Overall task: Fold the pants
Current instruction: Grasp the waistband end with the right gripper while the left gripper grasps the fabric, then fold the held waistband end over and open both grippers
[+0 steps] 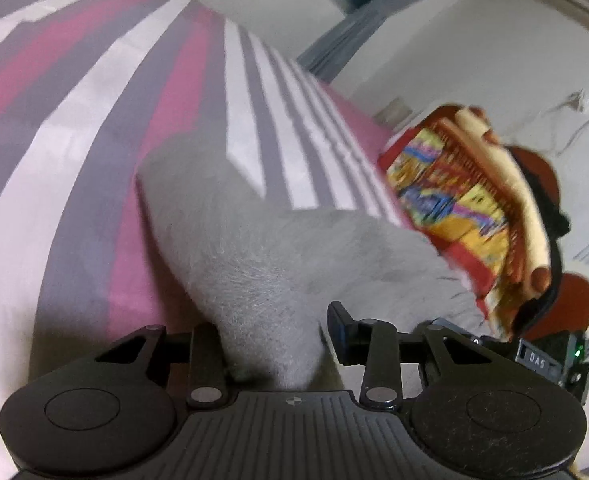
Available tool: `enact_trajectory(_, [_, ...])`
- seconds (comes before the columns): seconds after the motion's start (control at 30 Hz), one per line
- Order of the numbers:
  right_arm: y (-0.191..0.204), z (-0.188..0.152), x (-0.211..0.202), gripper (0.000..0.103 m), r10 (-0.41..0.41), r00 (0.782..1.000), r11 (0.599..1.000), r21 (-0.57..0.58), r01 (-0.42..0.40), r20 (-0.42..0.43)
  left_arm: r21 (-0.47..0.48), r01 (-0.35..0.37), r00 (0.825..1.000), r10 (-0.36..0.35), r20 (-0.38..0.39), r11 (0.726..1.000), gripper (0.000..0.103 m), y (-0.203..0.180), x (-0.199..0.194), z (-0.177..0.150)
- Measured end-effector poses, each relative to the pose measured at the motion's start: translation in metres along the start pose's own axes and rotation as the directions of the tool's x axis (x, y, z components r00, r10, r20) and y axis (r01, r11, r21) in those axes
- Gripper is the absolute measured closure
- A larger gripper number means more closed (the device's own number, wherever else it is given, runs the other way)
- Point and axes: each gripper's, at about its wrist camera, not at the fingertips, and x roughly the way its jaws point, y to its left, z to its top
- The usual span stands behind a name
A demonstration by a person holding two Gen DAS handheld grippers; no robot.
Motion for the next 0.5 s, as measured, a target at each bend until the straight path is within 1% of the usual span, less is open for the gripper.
enact_trajectory(0.1, [0.015, 0.014, -0.003, 0.047, 0.036, 0.999, 0.999, -0.023, -0.036, 0.018, 0.033, 0.005, 1.000, -0.006, 0.027, 0.999, 0.065, -0.011, -0.012, 0.016])
enact_trajectory(0.27, [0.032, 0.044, 0.001, 0.047, 0.093, 0.993, 0.995, -0.039, -0.091, 0.066, 0.058, 0.014, 0.995, -0.020, 0.097, 0.998, 0.065, -0.026, -0.027, 0.051])
enact_trajectory(0.4, [0.041, 0.072, 0.014, 0.047, 0.111, 0.990, 0.992, -0.066, -0.105, 0.088, 0.090, -0.011, 0.991, -0.001, 0.130, 0.996, 0.065, -0.030, -0.028, 0.085])
enact_trajectory(0.5, [0.042, 0.088, 0.029, 0.047, 0.116, 0.988, 0.991, -0.076, -0.109, 0.099, 0.123, -0.047, 0.989, 0.029, 0.143, 0.991, 0.065, -0.033, -0.018, 0.107])
